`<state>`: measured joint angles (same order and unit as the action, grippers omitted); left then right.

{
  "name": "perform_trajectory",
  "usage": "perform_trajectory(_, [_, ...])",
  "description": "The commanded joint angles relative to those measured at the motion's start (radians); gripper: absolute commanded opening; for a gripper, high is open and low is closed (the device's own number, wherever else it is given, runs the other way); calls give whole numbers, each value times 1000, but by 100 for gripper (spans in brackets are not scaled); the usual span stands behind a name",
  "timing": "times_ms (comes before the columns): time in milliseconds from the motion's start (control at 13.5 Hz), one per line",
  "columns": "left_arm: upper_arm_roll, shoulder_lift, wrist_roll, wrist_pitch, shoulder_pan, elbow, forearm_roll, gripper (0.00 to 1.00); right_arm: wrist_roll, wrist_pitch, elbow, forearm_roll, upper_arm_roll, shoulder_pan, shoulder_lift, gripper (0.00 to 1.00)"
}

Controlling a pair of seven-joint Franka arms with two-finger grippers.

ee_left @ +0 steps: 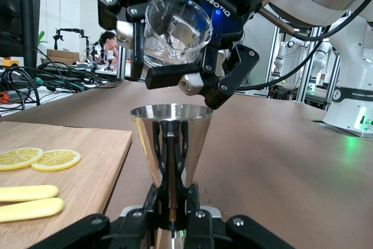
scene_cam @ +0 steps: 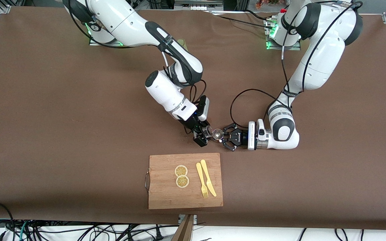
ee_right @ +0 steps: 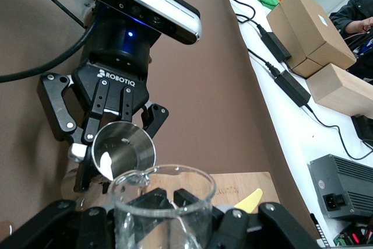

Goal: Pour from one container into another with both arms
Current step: 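Tilt the glass cup with the right gripper, pouring into the jigger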

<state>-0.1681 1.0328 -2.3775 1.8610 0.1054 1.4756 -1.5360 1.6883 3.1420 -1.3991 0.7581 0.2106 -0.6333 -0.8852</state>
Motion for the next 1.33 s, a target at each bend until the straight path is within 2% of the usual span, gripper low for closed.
perform_trajectory(0, [-1,-13,-49,18,4,17,-24,0,-22,16,6,-19,-11,-14,-4,0])
perform_trajectory(1257, [-5,-30,-26,17,7,8,-3,0,-22,16,6,-19,-11,-14,-3,0])
